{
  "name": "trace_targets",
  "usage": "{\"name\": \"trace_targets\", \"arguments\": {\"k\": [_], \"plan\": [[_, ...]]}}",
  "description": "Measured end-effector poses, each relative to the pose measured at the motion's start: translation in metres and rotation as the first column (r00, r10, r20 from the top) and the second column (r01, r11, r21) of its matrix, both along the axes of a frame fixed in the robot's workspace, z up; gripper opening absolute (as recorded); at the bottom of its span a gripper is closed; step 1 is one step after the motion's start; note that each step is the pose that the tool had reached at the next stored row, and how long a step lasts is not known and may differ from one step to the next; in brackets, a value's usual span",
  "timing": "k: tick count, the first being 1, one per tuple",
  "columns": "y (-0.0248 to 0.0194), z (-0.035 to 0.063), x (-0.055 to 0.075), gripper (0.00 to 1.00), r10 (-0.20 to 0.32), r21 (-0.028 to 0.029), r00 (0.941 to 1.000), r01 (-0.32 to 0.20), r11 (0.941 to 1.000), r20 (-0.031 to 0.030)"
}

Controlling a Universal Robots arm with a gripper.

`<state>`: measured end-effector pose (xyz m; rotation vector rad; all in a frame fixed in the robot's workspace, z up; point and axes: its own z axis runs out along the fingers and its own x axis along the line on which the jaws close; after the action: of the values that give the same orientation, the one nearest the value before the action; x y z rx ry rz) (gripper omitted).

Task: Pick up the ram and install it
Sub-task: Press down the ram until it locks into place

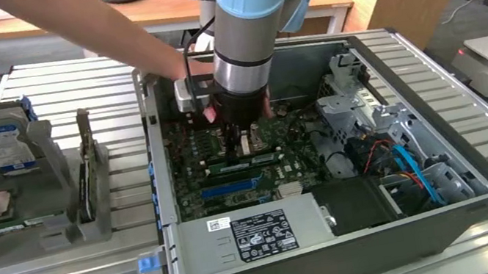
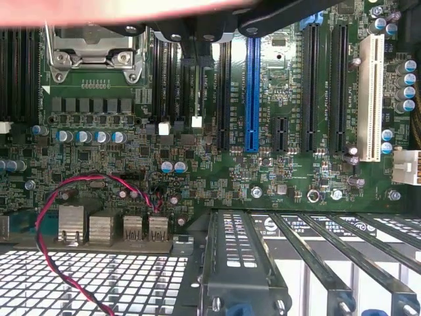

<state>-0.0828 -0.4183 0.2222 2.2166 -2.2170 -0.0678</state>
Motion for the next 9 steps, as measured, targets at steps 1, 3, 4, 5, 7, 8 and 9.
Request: {"name": "trace_targets", "arguments": {"k": [1,3,4,5,7,8,9], "plan": [[0.0000,0.0000,0.000,0.11,0.000,-0.0001,1.0000,0.000,1.0000,0.0000],[0.0000,0.0002,0.000,0.11,0.000,-0.0004,1.0000,0.000,1.0000,-0.0003],[-0.0001,0.0011,0.000,0.11,0.000,-0.0026,1.0000,0.000,1.0000,-0.0016],[-0.0004,0.0042,0.000,0.11,0.000,-0.0096,1.0000,0.000,1.0000,-0.0056],[-0.0022,0.0184,-0.001,0.11,0.000,-0.0403,0.9997,0.000,0.9992,-0.0224],[-0.0029,0.0279,-0.002,0.11,-0.001,-0.0607,0.9994,-0.001,0.9982,-0.0336],[-0.0028,0.0377,-0.002,0.11,-0.002,-0.0814,0.9990,-0.002,0.9967,-0.0449]]}}
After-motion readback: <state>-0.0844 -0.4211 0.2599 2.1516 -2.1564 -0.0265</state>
